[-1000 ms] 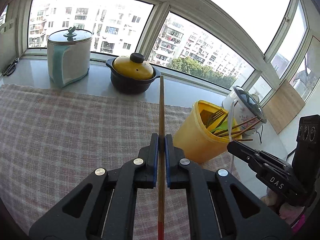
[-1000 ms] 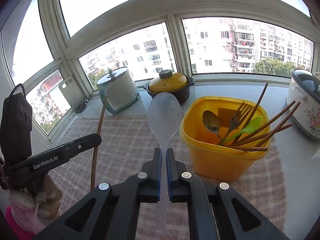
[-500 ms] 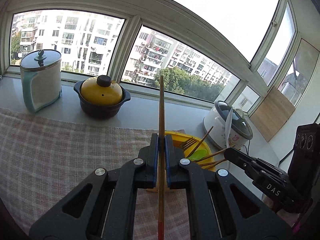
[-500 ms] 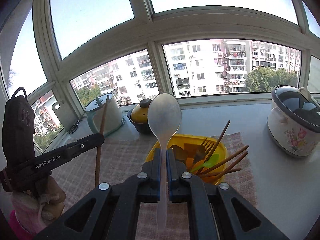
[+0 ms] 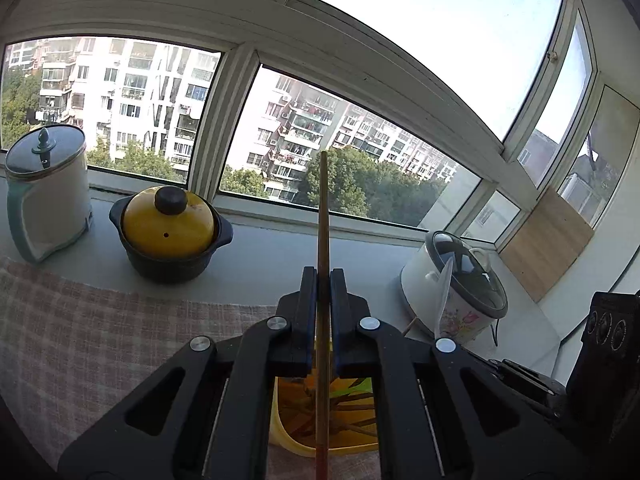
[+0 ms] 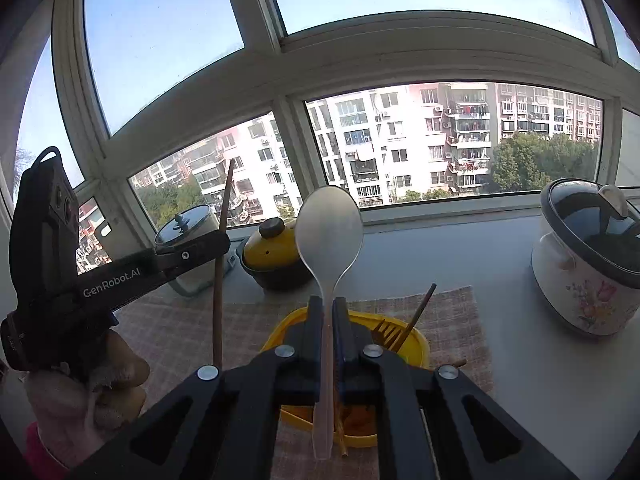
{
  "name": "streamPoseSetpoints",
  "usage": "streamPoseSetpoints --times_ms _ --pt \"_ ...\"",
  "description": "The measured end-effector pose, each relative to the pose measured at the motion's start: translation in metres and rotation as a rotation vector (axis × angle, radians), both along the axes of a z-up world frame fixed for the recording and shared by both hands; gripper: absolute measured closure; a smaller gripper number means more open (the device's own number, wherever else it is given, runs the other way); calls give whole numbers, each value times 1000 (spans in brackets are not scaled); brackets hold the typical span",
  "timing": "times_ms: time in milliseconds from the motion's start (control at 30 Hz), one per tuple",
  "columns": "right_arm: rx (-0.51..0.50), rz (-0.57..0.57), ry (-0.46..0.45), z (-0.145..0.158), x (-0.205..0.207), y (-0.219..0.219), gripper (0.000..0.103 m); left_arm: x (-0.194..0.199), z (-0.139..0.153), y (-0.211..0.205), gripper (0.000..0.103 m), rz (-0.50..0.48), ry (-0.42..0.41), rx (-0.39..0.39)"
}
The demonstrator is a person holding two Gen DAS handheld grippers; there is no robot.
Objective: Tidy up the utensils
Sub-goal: 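Lift the clear spoon and chopstick and carry both toward the yellow bin, then lower the spoon and chopstick into the yellow bin and open both tools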
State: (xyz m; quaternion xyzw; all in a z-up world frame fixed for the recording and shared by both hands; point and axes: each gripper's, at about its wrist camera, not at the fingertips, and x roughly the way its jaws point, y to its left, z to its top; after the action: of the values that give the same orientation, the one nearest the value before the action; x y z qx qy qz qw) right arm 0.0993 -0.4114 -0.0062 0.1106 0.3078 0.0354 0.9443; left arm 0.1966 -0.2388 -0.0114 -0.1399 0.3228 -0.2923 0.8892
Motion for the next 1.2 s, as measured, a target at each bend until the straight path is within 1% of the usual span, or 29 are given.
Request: streamPoseSetpoints --times_ms 200,567,767,933,1200 --pt "-4 -9 8 -8 21 -4 101 16 -2 -18 99 -5 -7 14" --pt "-22 -25 40 -33 46 -14 101 32 -22 -31 99 2 17 32" --pt "-36 -19 50 -43 45 -13 101 31 -29 -37 99 -8 14 47" --pt "-35 -16 49 -42 43 -13 101 25 -29 -38 99 -22 6 58" --pt "-38 -23 49 -40 35 -13 100 20 -29 -36 99 -25 15 63"
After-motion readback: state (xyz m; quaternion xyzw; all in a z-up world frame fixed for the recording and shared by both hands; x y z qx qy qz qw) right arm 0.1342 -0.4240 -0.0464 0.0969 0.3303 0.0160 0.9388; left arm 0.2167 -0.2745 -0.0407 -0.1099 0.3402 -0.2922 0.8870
